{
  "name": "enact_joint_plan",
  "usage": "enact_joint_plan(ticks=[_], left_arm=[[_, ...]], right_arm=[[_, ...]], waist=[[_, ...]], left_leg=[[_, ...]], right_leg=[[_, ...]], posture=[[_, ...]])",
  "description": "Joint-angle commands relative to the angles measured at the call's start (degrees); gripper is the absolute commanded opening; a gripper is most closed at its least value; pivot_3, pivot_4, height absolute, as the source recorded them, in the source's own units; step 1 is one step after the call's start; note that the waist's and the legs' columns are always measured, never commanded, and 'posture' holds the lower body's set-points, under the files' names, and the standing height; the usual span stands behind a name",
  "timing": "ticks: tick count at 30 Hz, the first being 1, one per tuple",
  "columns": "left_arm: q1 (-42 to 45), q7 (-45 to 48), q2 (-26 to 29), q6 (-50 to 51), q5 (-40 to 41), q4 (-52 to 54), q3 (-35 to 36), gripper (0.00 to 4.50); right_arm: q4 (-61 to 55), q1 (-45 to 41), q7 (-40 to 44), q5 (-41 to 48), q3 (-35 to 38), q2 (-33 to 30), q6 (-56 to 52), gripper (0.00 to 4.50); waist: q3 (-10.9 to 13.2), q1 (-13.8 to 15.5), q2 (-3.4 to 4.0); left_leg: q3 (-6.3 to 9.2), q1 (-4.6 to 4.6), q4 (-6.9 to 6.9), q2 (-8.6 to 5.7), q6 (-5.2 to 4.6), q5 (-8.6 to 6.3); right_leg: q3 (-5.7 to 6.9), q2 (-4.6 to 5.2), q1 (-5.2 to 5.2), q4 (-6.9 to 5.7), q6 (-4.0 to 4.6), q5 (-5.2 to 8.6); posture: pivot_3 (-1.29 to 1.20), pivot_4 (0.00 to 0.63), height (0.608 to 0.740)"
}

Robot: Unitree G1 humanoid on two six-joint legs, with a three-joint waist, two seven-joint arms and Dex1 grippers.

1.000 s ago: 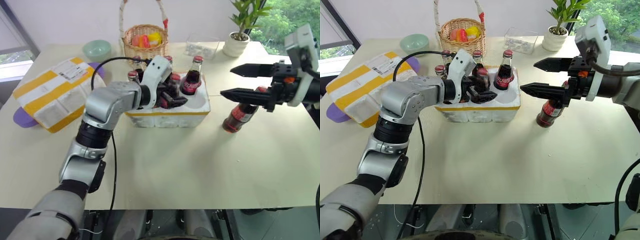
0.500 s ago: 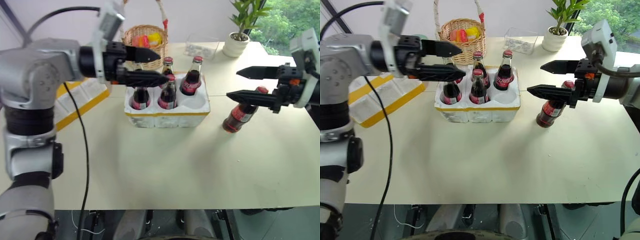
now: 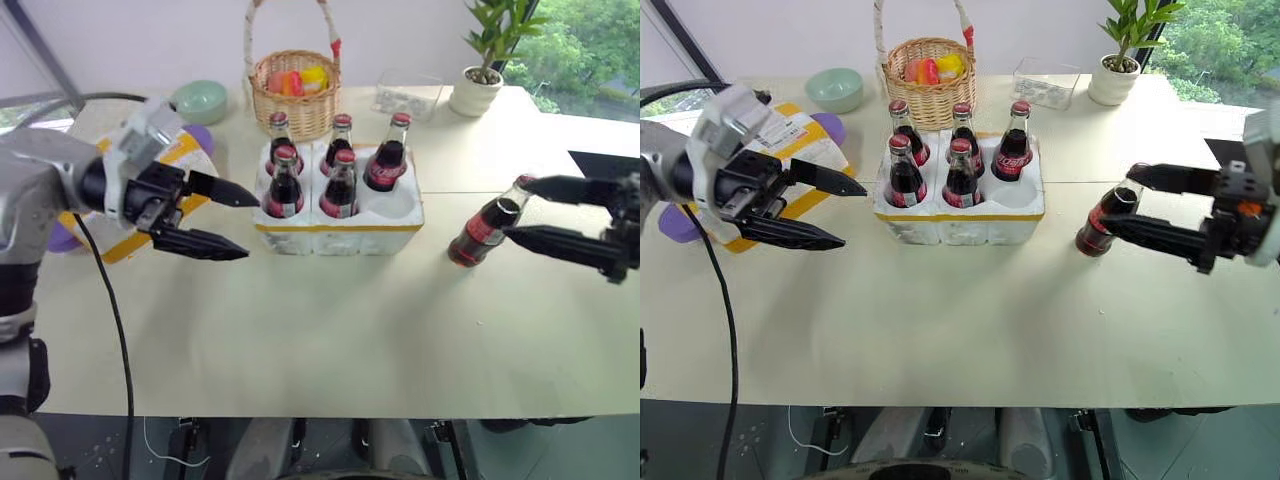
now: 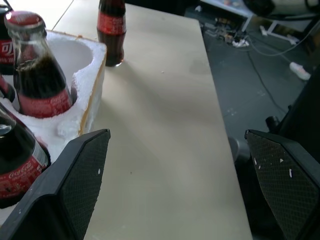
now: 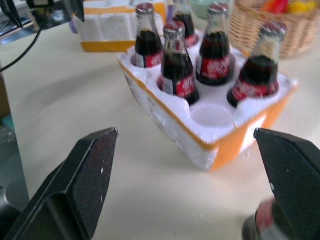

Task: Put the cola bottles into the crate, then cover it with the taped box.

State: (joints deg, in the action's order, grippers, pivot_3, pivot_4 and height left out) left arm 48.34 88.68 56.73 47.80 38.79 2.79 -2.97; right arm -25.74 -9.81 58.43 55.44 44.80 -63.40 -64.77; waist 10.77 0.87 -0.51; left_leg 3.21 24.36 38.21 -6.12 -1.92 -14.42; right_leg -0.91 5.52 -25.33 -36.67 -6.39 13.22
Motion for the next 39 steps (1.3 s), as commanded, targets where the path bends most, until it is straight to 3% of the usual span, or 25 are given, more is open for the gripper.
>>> enact_joint_plan(ticks=[1, 6, 10, 13, 38, 39], left_arm=[[2.21, -0.96, -1.46, -2.04, -0.98, -1.55, 0.55, 4.49], [3.56, -2.31, -4.06, -1.59, -0.52, -2.11, 0.97, 4.49], [2.67, -3.09, -4.27, -1.4, -0.32, -0.65, 1.25, 4.49], [2.53, -3.7, -4.27, -0.47, 0.36, 0.23, 1.62, 4.49], [-0.02, -7.96, -4.67, 0.94, 2.97, 5.53, 2.49, 4.49], [-0.07, -7.97, -4.6, 0.98, 3.08, 5.59, 2.58, 4.5]], right_arm=[[-3.73, 4.93, -3.73, 1.52, 7.34, 2.83, -2.73, 4.5], [-7.55, 13.69, -14.89, -5.52, 6.49, 14.25, 3.18, 4.5], [-6.53, 14.11, -22.56, -10.03, 1.41, 24.38, 10.43, 4.5], [-4.53, 14.09, -24.15, -13.27, -2.71, 27.77, 15.68, 4.5], [23.06, -4.63, -23.66, -23.78, -22.36, 29.09, 33.26, 4.5], [23.74, -5.11, -23.75, -23.68, -22.31, 29.33, 33.59, 3.95]], waist=[[0.0, -0.01, 0.0], [-0.02, -0.12, -0.02], [-0.03, -0.34, 0.01], [-0.03, -0.29, 0.02], [-0.03, -0.41, 0.02], [-0.03, -0.37, 0.02]], left_leg=[[0.0, -0.01, -0.01, 0.0, -0.01, 0.0], [0.01, -0.03, -0.03, 0.02, -0.01, 0.0], [-0.05, -0.06, -0.04, 0.01, 0.1, 0.07], [-0.05, -0.12, -0.05, 0.02, 0.13, 0.08], [-0.03, -0.27, -0.05, 0.02, 0.27, 0.17], [-0.03, -0.27, -0.06, 0.02, 0.33, 0.2]], right_leg=[[0.0, 0.0, 0.03, 0.04, 0.0, 0.0], [0.0, -0.02, 0.03, 0.04, -0.01, 0.0], [-0.07, -0.04, -0.01, -0.03, -0.01, -0.01], [-0.08, -0.06, -0.01, -0.1, -0.01, 0.0], [-0.06, -0.12, 0.07, -0.22, 0.0, 0.0], [-0.05, -0.12, 0.06, -0.25, 0.0, 0.0]], posture=[[0.0, 0.15, 0.738], [0.0, 0.15, 0.738], [0.0, 0.15, 0.738], [0.0, 0.15, 0.738], [0.0, 0.15, 0.738], [0.0, 0.15, 0.738]])
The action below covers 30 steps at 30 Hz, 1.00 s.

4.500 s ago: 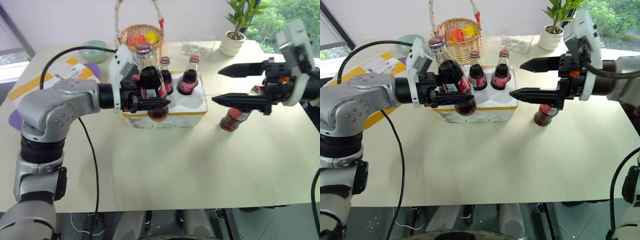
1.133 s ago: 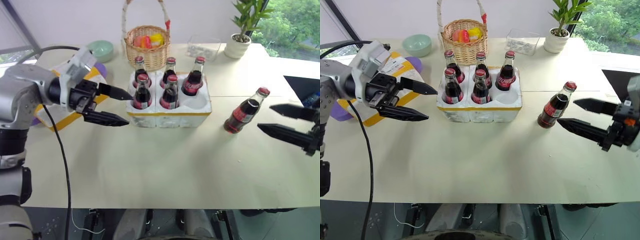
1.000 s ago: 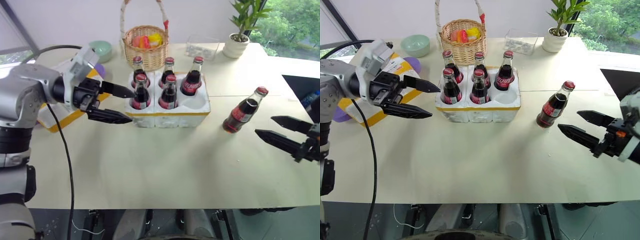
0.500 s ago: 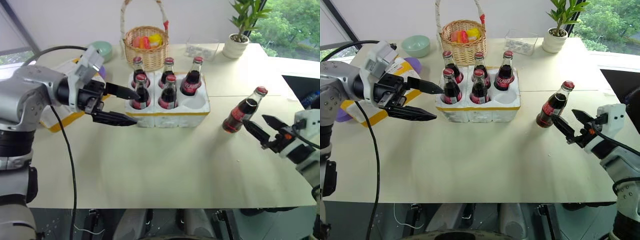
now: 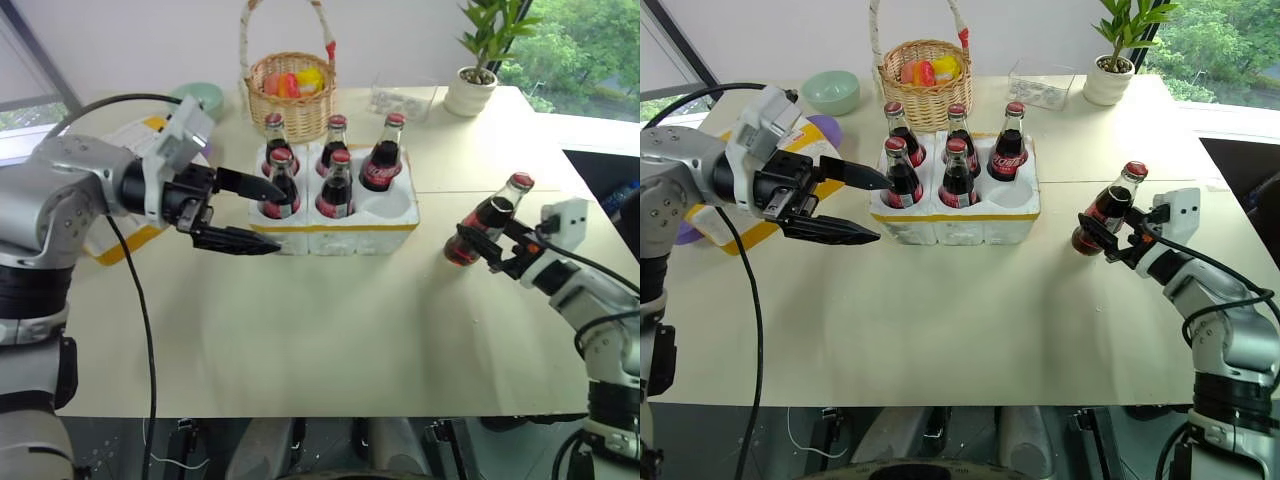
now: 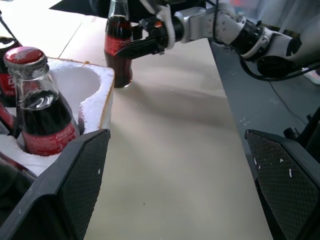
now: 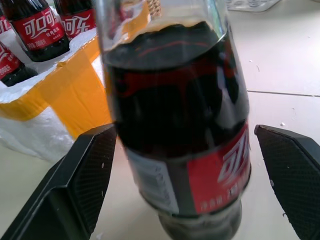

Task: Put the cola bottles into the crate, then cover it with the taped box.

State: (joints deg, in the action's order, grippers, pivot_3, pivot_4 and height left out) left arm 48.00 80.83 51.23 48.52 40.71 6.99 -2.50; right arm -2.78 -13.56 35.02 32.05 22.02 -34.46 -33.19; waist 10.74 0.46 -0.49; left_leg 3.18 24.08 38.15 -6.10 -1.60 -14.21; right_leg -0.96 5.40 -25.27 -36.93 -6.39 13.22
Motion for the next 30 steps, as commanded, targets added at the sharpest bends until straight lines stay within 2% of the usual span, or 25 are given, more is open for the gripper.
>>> enact_joint_plan(ticks=[1, 3, 10, 17, 19, 24, 30], left_arm=[[0.29, -0.2, 0.87, 0.3, 1.21, 1.38, 2.11, 4.5], [0.32, -0.37, 0.72, 0.09, 1.02, 1.34, 1.97, 4.5], [0.25, -1.05, 0.45, 0.04, 1.23, 1.32, 2.24, 4.5], [-0.58, -1.57, 0.99, -0.57, 0.91, 1.04, 2.96, 4.5], [-0.7, -1.88, 0.95, -0.56, 0.89, 1.1, 3.23, 4.5], [-1.54, -2.7, 1.17, -0.47, 1.18, 2.03, 3.94, 4.5], [-2.42, -3.97, 1.35, -0.55, 1.55, 2.64, 4.81, 4.5]], right_arm=[[1.15, -1.68, -0.35, -0.09, 0.61, 0.54, 2.16, 3.64], [0.42, -1.76, 0.18, 0.58, 0.79, 0.36, 2.21, 2.8], [-8.33, -3.03, 1.04, 5.64, 3.96, -3.2, -0.91, 2.82], [-14.73, -14.17, -1.58, 18.18, 5.6, -5.09, -9.04, 2.82], [-14.93, -16.79, -2.66, 19.36, 4.26, -4.72, -10.31, 2.82], [-13.36, -22.46, -3.01, 16.15, -4.81, -2.09, -10.14, 2.82], [-5.52, -26.05, -0.4, 10.26, -11.31, 0.63, -6.75, 2.82]], waist=[[0.0, 0.08, 0.0], [0.0, 0.09, 0.0], [0.05, 0.03, 0.08], [0.07, -0.88, 0.1], [0.07, -1.09, 0.09], [0.06, -1.16, 0.08], [0.07, -0.96, 0.06]], left_leg=[[0.01, 0.0, -0.01, 0.0, 0.0, 0.0], [0.01, 0.0, -0.02, 0.0, 0.01, 0.0], [0.0, 0.01, -0.03, -0.01, -0.01, -0.01], [-0.01, 0.02, -0.08, 0.02, -0.08, -0.05], [0.02, 0.02, -0.1, 0.03, -0.08, -0.05], [0.02, 0.02, -0.09, 0.01, -0.12, -0.07], [0.02, 0.09, -0.08, -0.04, 0.0, 0.01]], right_leg=[[0.0, 0.0, -0.01, -0.01, 0.0, 0.0], [0.0, 0.0, -0.01, -0.01, 0.0, 0.0], [-0.01, 0.0, -0.05, -0.03, 0.0, 0.0], [-0.02, 0.0, -0.1, -0.02, 0.0, 0.0], [0.0, 0.0, -0.09, -0.02, 0.01, 0.0], [0.0, 0.02, -0.07, 0.0, 0.01, 0.0], [0.01, 0.04, -0.12, -0.03, 0.0, 0.0]], posture=[[0.0, 0.15, 0.738], [0.0, 0.15, 0.738], [0.0, 0.15, 0.738], [0.0, 0.15, 0.738], [0.0, 0.15, 0.738], [0.0, 0.15, 0.738], [0.0, 0.15, 0.738]])
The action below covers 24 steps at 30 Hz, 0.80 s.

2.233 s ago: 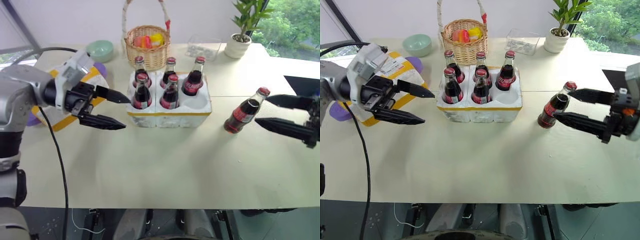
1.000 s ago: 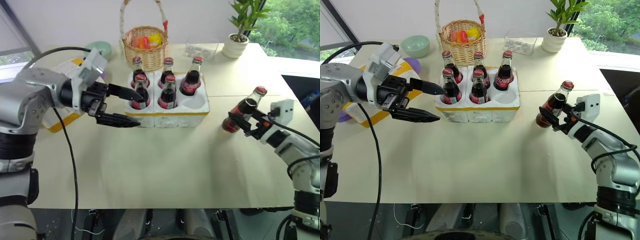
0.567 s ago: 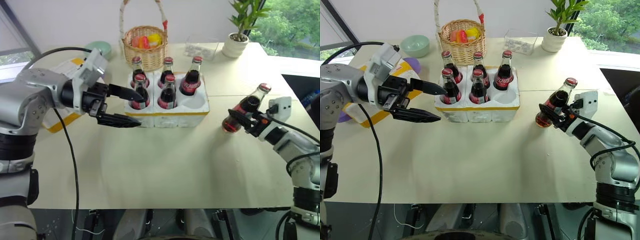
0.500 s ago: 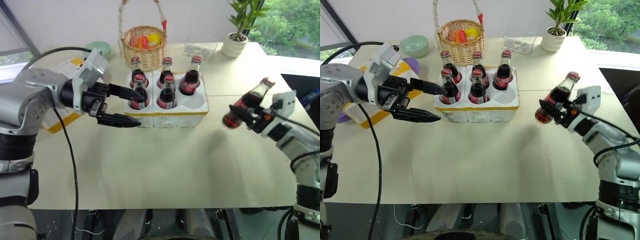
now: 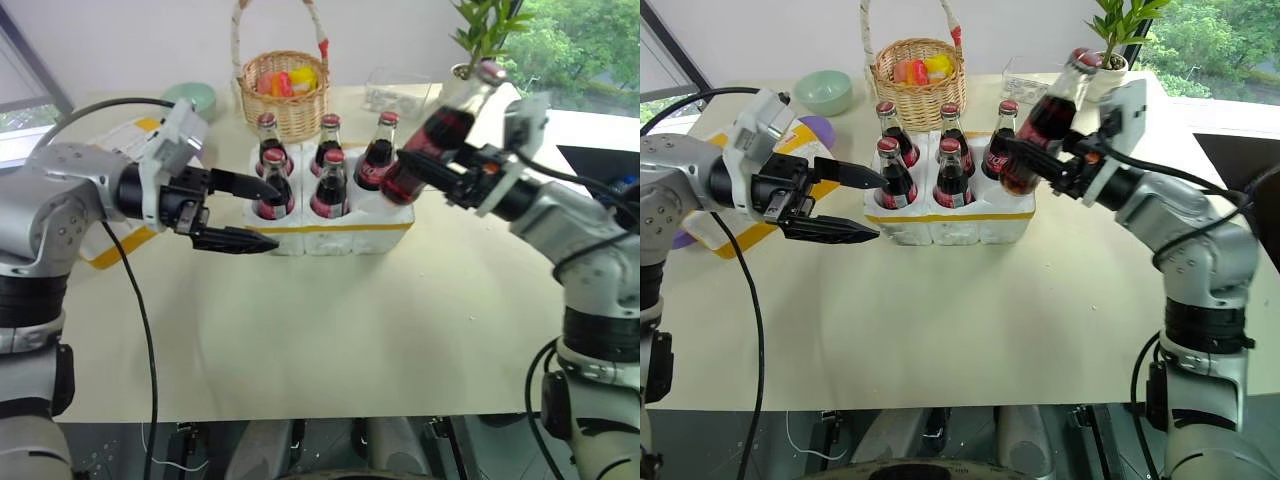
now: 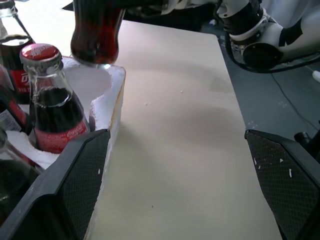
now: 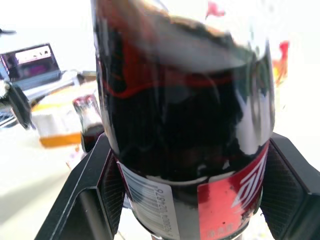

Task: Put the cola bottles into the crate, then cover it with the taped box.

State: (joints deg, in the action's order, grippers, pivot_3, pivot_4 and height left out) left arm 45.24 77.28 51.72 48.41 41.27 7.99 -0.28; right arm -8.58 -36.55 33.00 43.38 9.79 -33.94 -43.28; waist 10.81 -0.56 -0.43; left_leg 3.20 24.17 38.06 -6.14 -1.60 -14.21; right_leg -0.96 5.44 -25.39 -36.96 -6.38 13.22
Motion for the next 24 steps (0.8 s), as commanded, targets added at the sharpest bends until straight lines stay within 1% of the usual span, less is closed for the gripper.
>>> enact_joint_plan(ticks=[1, 10, 12, 13, 14, 16, 18, 21, 24], left_arm=[[0.25, -0.58, 0.9, -0.38, 1.12, 1.73, 2.77, 4.5], [-0.52, -2.32, 1.12, 0.1, 2.0, 2.36, 3.94, 4.5], [-0.7, -2.64, 1.17, -0.04, 1.98, 2.34, 3.95, 4.5], [-0.73, -2.8, 1.19, -0.04, 2.01, 2.29, 3.97, 4.5], [-0.75, -3.0, 1.18, 0.04, 2.08, 2.27, 4.02, 4.5], [-1.25, -3.62, 1.34, 0.01, 1.98, 2.65, 4.27, 4.5], [-2.62, -5.75, 2.0, -0.13, 1.21, 3.43, 5.48, 4.5], [-5.14, -10.77, 3.68, -0.63, -0.3, 4.17, 9.45, 4.5], [-11.16, -16.39, 6.98, -1.54, -3.36, 6.68, 16.56, 4.5]], right_arm=[[1.01, -3.26, 2.28, -1.64, 0.16, 0.33, 3.5, 2.82], [6.99, -2.6, 6.96, -9.32, -7.86, 2.16, 5.33, 2.82], [8.5, -3.0, 7.28, -10.22, -8.78, 2.76, 4.54, 3.88], [9.06, -3.19, 7.47, -10.78, -9.12, 2.93, 4.45, 4.24], [9.4, -3.29, 7.79, -11.61, -9.55, 2.92, 4.79, 4.43], [8.77, -3.25, 8.7, -12.83, -10.04, 2.14, 5.03, 4.43], [5.87, -2.62, 10.91, -11.78, -8.13, -1.1, 3.29, 4.43], [1.24, -1.56, 14.34, -8.53, -4.27, -6.72, 0.35, 4.43], [-3.52, 0.12, 19.43, -2.44, 2.13, -14.14, -4.17, 4.43]], waist=[[0.0, 0.06, 0.0], [0.0, -0.17, 0.0], [0.0, -0.18, 0.0], [0.0, -0.19, 0.0], [0.0, -0.2, 0.0], [0.0, -0.17, 0.0], [0.01, -0.13, 0.01], [0.01, -0.04, 0.0], [0.01, -0.11, 0.0]], left_leg=[[0.01, 0.01, 0.0, 0.0, 0.0, 0.0], [0.0, 0.01, -0.01, -0.01, 0.02, 0.01], [0.0, 0.01, -0.01, -0.01, 0.03, 0.01], [0.0, 0.01, -0.01, 0.0, 0.03, 0.01], [0.0, 0.01, -0.01, 0.0, 0.03, 0.01], [0.0, 0.01, 0.0, -0.01, 0.03, 0.01], [0.0, 0.01, 0.0, -0.01, 0.03, 0.01], [0.02, 0.04, -0.01, -0.03, 0.01, -0.01], [0.02, 0.04, -0.03, -0.02, -0.12, -0.09]], right_leg=[[0.0, 0.0, 0.0, 0.0, 0.0, 0.0], [0.01, -0.01, -0.03, -0.01, 0.0, 0.0], [0.01, -0.01, -0.05, -0.03, 0.0, 0.0], [0.01, -0.02, -0.05, -0.04, 0.0, 0.0], [0.01, -0.02, -0.05, -0.04, 0.0, 0.0], [0.01, -0.01, -0.03, -0.03, 0.0, 0.0], [0.01, -0.01, -0.04, -0.03, 0.0, 0.0], [0.02, 0.01, -0.06, -0.03, 0.0, 0.0], [0.03, 0.01, -0.04, 0.04, 0.0, 0.0]], posture=[[0.0, 0.15, 0.738], [0.0, 0.15, 0.738], [0.0, 0.15, 0.738], [0.0, 0.15, 0.738], [0.0, 0.15, 0.738], [0.0, 0.15, 0.738], [0.0, 0.15, 0.738], [0.0, 0.15, 0.738], [0.0, 0.15, 0.738]])
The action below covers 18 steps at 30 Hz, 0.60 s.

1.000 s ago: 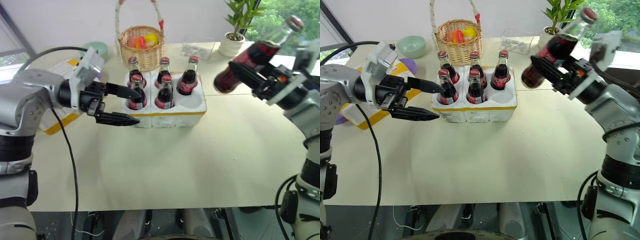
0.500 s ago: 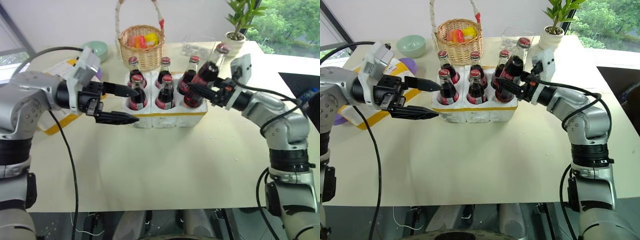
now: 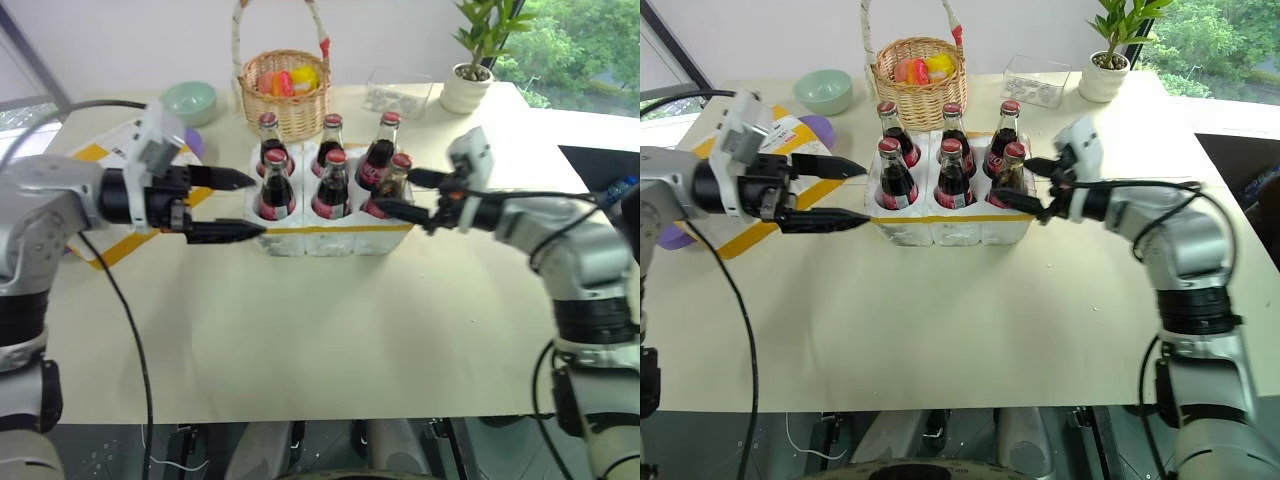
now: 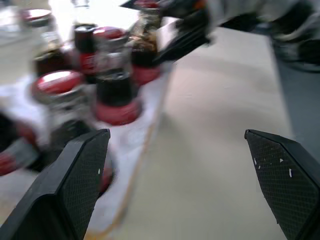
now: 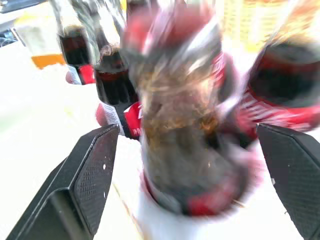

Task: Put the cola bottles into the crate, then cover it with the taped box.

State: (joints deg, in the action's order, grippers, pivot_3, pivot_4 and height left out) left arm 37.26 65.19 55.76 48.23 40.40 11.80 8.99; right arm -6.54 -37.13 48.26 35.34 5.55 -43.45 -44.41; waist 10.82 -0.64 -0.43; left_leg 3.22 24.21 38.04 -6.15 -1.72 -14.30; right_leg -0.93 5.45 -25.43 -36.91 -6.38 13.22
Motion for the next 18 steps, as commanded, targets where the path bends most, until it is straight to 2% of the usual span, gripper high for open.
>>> enact_joint_plan(ticks=[1, 2, 7, 11, 13, 15, 18], left_arm=[[-6.12, -6.67, 4.14, -1.54, -4.45, 4.32, 9.65, 4.5], [-8.27, -8.18, 4.88, -1.68, -5.55, 5.45, 11.2, 4.5], [-26.89, -17.35, 9.39, -6.78, -22.04, 10.07, 17.43, 4.5], [-44.45, -26.87, 11.08, -10.84, -40.95, 10.6, 20.07, 4.5], [-47.27, -31.67, 8.36, -7.48, -44.35, 10.49, 19.06, 4.5], [-49.06, -35.95, 7.49, -10.33, -49.25, 7.92, 15.02, 4.5], [-47.36, -40.81, 6.82, -15.92, -54.25, 1.91, 9.71, 4.5]], right_arm=[[-6.81, 1.52, 6.18, 7.92, 8.87, -7.12, -4.43, 4.43], [-7.7, 2.2, 7.21, 9.54, 10.42, -8.6, -5.32, 4.43], [-9.44, 4.89, 11.05, 15.43, 17.83, -14.84, -8.3, 4.43], [-6.95, 4.56, 11.11, 19.72, 21.93, -17.35, -12.01, 4.43], [-7.94, 4.96, 11.12, 18.17, 21.24, -17.75, -9.74, 4.43], [-9.32, 5.49, 12.55, 18.11, 20.41, -17.91, -8.47, 4.43], [-10.43, 5.82, 14.51, 19.34, 19.98, -18.34, -8.09, 4.43]], waist=[[0.0, -0.1, 0.0], [0.0, -0.11, 0.01], [-0.01, 0.0, 0.02], [-0.02, 0.08, 0.05], [-0.03, 0.27, 0.03], [-0.03, 0.85, 0.04], [-0.03, 1.57, 0.04]], left_leg=[[0.0, 0.0, -0.02, 0.02, -0.1, -0.07], [0.0, -0.01, -0.05, 0.03, -0.11, -0.08], [-0.04, -0.09, -0.16, 0.11, -0.16, -0.11], [-0.08, -0.12, -0.2, 0.15, -0.19, -0.14], [-0.08, -0.12, -0.3, 0.16, -0.18, -0.15], [-0.07, -0.11, -0.35, 0.17, -0.17, -0.16], [-0.08, -0.11, -0.38, 0.17, -0.09, -0.2]], right_leg=[[0.0, 0.0, -0.01, 0.0, 0.0, 0.0], [0.0, 0.0, -0.01, 0.01, 0.01, 0.0], [-0.02, -0.01, 0.13, 0.32, 0.01, 0.01], [-0.02, 0.0, 0.24, 0.53, 0.02, 0.01], [-0.02, 0.01, 0.24, 0.63, 0.03, 0.01], [0.0, 0.01, 0.23, 0.67, 0.02, 0.01], [0.0, 0.02, 0.22, 0.69, 0.02, 0.0]], posture=[[0.0, 0.15, 0.738], [0.0, 0.15, 0.738], [0.0, 0.15, 0.738], [0.0, 0.15, 0.738], [0.0, 0.15, 0.738], [0.0, 0.15, 0.738], [0.0, 0.15, 0.738]])
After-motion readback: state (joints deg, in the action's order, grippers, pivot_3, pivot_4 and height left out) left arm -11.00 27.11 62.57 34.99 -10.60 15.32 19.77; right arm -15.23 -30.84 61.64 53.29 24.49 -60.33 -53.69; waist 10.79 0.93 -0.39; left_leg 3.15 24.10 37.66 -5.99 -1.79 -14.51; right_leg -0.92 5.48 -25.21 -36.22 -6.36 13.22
